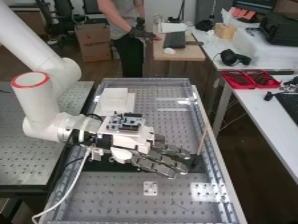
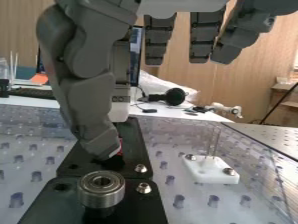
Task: Grab the pcb board and place it in the clear container
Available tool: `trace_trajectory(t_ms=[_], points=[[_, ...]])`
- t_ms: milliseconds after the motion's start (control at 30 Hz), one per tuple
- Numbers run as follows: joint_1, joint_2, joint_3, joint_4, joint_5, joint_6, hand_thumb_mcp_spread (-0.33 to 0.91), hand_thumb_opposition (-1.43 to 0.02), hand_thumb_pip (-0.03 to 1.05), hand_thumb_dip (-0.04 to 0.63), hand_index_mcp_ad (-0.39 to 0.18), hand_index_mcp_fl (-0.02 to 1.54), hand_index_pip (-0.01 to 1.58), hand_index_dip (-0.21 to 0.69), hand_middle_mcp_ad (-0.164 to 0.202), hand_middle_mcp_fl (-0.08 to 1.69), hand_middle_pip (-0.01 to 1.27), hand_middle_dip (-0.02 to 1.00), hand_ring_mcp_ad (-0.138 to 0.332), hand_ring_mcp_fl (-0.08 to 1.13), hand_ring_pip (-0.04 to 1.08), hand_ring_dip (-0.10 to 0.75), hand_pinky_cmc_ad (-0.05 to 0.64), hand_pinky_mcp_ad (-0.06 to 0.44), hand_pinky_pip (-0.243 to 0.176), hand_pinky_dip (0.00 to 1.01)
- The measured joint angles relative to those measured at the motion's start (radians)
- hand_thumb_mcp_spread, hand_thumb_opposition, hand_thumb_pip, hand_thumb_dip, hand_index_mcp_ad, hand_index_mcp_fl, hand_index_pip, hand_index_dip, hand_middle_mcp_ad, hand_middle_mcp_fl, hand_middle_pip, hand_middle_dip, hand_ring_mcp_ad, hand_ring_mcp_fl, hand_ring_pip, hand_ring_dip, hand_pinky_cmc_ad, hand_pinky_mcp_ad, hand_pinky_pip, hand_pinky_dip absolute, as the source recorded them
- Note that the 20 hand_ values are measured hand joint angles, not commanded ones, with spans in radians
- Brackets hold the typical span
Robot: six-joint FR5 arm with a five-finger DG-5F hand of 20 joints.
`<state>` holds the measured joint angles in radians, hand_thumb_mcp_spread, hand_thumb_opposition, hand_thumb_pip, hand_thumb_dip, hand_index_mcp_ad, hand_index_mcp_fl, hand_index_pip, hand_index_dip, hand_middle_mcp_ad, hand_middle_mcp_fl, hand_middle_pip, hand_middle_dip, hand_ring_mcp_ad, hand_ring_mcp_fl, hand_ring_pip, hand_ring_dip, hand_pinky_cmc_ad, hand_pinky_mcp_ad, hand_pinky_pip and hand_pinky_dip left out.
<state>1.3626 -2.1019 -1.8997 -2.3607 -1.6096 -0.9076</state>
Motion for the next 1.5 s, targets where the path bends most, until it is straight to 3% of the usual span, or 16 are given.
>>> trace_trajectory(t_ms=[667,933,1500], points=[[-0.001,-0.019,0.009,-0.001,-0.003,0.012,0.62,-0.88,0.46,0.269,-0.199,0.21,1.53,0.195,-0.005,0.01,0.14,0.13,0.182,0.03,0.10,0.028,0.295,0.150,-0.089,0.18],[-0.002,-0.025,0.016,-0.003,-0.008,0.015,0.73,-0.87,0.48,0.269,-0.202,0.34,1.56,0.188,-0.005,0.01,0.14,0.13,0.182,0.03,0.10,0.028,0.295,0.148,-0.089,0.18],[0.002,-0.029,0.023,-0.004,-0.008,0.033,0.76,-0.87,0.48,0.276,-0.202,0.38,1.53,0.187,-0.005,0.01,0.14,0.13,0.182,0.03,0.10,0.028,0.295,0.150,-0.089,0.18]])
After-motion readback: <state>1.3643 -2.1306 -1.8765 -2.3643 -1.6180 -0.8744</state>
